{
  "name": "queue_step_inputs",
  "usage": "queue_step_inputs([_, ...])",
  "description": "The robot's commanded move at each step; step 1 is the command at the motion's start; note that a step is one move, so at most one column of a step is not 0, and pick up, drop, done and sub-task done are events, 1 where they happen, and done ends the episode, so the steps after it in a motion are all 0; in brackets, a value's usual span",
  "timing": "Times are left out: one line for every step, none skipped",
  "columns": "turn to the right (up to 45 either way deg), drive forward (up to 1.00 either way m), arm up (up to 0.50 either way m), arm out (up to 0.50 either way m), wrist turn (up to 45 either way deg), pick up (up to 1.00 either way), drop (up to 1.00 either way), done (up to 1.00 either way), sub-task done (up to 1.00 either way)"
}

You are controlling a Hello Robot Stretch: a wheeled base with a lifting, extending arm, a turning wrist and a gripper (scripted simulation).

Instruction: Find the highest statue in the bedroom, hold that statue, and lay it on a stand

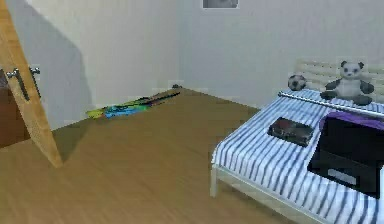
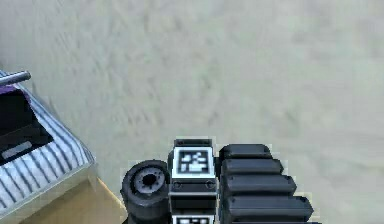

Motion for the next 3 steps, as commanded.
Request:
queue_step_inputs([-15.0,0.00,0.00,0.00,0.0,0.00,0.00,0.00,0.00])
queue_step_inputs([0.0,0.30,0.00,0.00,0.0,0.00,0.00,0.00,0.00])
queue_step_inputs([-30.0,0.00,0.00,0.00,0.0,0.00,0.00,0.00,0.00])
